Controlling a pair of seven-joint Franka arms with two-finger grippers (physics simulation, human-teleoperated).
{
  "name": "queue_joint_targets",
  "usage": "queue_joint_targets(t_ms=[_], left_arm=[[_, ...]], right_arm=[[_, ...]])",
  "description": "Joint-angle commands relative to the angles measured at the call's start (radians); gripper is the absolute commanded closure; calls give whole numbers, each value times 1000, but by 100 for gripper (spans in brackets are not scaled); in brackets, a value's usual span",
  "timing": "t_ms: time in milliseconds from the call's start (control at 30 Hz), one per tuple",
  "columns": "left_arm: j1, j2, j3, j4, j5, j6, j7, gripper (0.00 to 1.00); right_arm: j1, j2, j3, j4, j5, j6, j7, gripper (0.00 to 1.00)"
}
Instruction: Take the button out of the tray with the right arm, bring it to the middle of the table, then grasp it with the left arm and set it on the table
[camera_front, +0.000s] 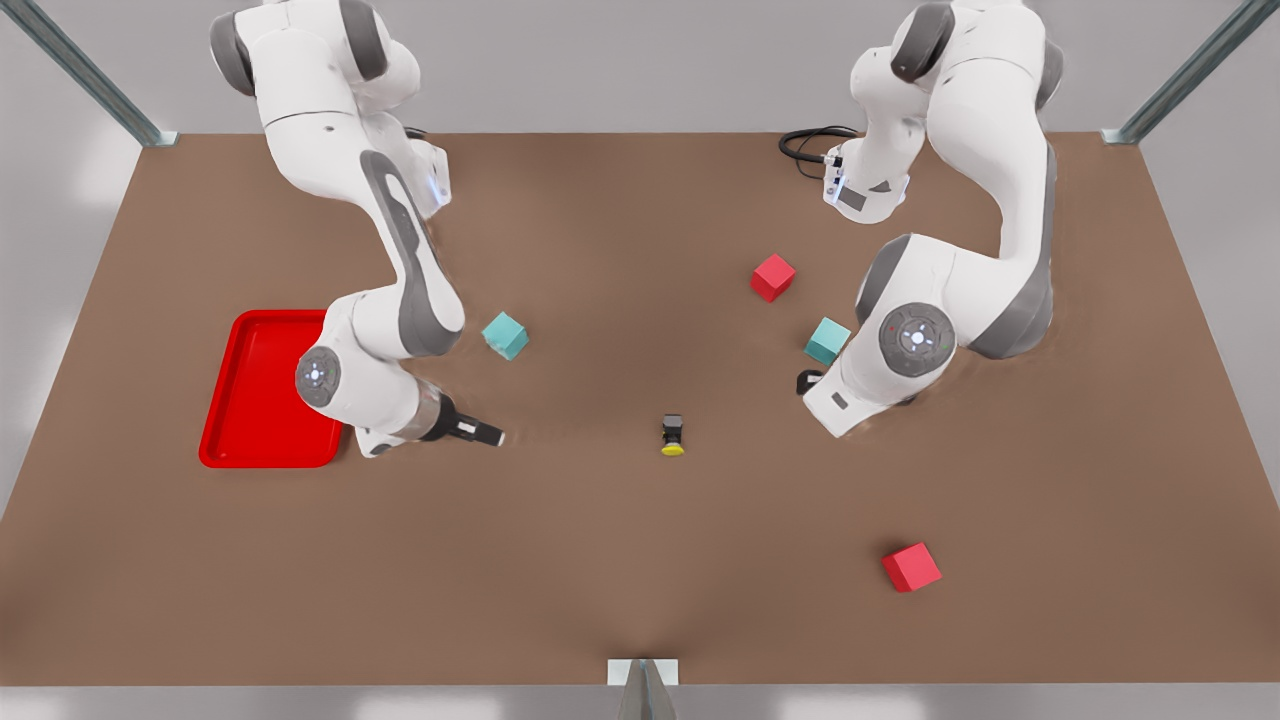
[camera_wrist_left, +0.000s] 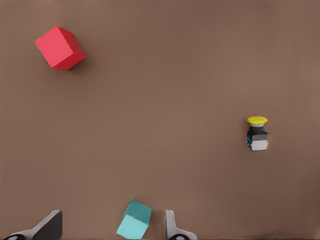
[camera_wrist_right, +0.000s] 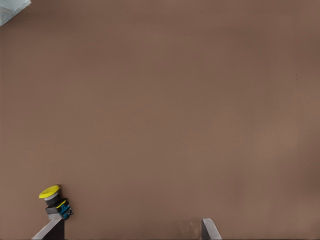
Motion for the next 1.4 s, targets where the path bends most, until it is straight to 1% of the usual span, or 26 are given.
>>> queue_joint_targets(t_ms=[0, 33, 67, 100, 133, 167, 200, 233, 267, 367, 400, 433, 467, 500, 600, 633, 667, 733, 767, 1000, 1200, 1233, 1367], left_arm=[[-89, 20, -2, 13, -8, 126, -593, 0], [-100, 35, -5, 13, -52, 197, -600, 0], [-123, 52, -5, 16, -72, 291, -600, 0], [-154, 86, -2, 16, -69, 341, -592, 0], [-171, 110, -3, 20, -68, 406, -597, 0], [-200, 144, 11, 27, -63, 407, -620, 0], [-211, 181, 12, 27, -36, 421, -716, 0], [-240, 214, 9, 26, 57, 423, -853, 0], [-237, 224, 9, 18, 57, 421, -857, 0], [-234, 250, 2, 24, 26, 444, -589, 0], [-231, 276, 0, 24, 12, 479, -555, 0], [-235, 299, 0, 26, 1, 527, -555, 0], [-240, 317, 1, 24, -3, 548, -558, 0], [-244, 331, 2, 23, -2, 548, -563, 0], [-263, 342, 3, 10, 14, 547, -567, 0], [-273, 322, 8, -45, 46, 547, -583, 0], [-275, 323, 5, -46, 87, 547, -620, 0], [-272, 330, 5, -45, 89, 550, -618, 0], [-272, 340, 5, -46, 87, 581, -618, 0], [-263, 397, 6, -51, 130, 631, -586, 0], [-264, 366, 6, -143, 149, 633, -586, 0], [-266, 368, 6, -154, 149, 665, -586, 0], [-267, 382, 6, -155, 147, 688, -589, 0]], right_arm=[[-190, -122, -2, -61, -311, -187, -389, 0], [-258, -177, -1, -43, -349, -194, -400, 0], [-259, -188, -1, 80, -401, -375, -466, 0], [-272, -208, 4, 177, -401, -520, -478, 0], [-399, -225, 155, 201, -403, -538, -478, 0], [-467, -231, 223, 224, -403, -621, -492, 0], [-454, -218, 223, 252, -401, -642, -481, 0], [-457, -211, 223, 243, -408, -639, -482, 0], [-451, -200, 223, 252, -423, -641, -479, 0], [-450, -197, 225, 259, -426, -623, -476, 0], [-450, -157, 225, 298, -426, -607, -476, 0], [-442, -94, 226, 374, -424, -567, -475, 0], [-408, -16, 220, 426, -464, -498, -476, 0], [-405, 12, 225, 442, -507, -469, -475, 0], [-405, 15, 226, 437, -506, -474, -430, 0], [-407, 12, 225, 439, -506, -483, -430, 0], [-407, 9, 225, 437, -504, -488, -432, 0], [-404, 5, 226, 431, -500, -541, -429, 0], [-404, 6, 226, 430, -498, -560, -429, 0], [-401, 30, 225, 425, -501, -552, -421, 0], [-399, 33, 225, 427, -500, -550, -420, 0], [-399, 25, 225, 434, -498, -558, -420, 0], [-399, 25, 225, 439, -495, -558, -406, 0]])
